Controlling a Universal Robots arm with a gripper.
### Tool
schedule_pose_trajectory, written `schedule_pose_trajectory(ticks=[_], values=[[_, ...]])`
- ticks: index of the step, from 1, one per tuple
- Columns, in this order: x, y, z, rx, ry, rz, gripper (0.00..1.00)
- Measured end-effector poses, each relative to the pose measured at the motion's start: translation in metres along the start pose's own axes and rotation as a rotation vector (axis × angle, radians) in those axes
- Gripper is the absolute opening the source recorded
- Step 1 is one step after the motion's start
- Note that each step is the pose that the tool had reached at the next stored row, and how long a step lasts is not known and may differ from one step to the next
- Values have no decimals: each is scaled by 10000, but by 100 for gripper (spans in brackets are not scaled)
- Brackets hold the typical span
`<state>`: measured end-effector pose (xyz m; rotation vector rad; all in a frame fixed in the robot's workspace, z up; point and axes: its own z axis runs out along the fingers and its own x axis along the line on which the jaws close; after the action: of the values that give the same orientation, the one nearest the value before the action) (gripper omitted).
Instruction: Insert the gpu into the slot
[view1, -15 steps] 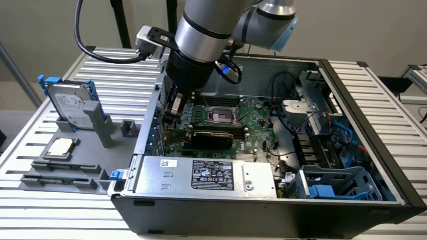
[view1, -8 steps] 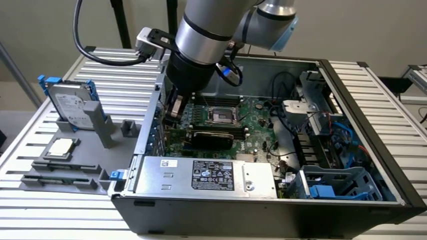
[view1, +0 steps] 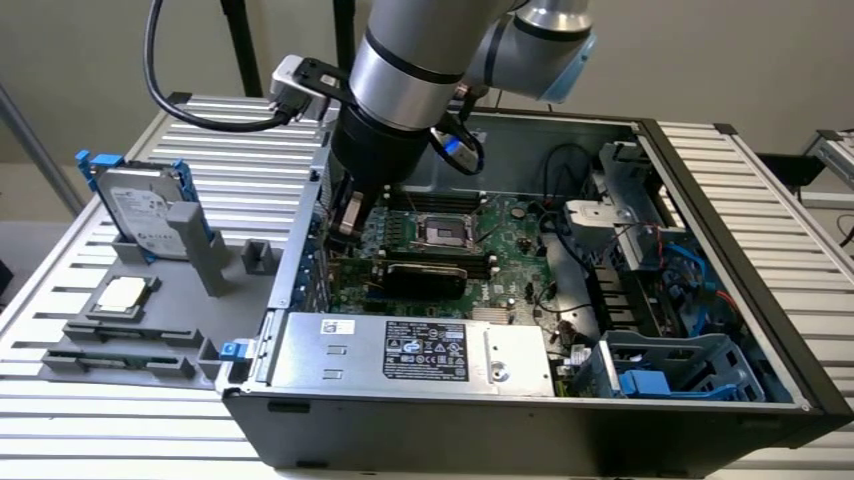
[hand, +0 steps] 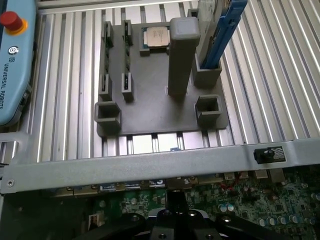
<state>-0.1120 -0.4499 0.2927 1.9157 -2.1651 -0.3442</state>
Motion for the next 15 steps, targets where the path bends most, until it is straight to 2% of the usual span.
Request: schedule_pose_trajectory(ticks=[15], values=[[-30,8,6,-8,-25,228,11]])
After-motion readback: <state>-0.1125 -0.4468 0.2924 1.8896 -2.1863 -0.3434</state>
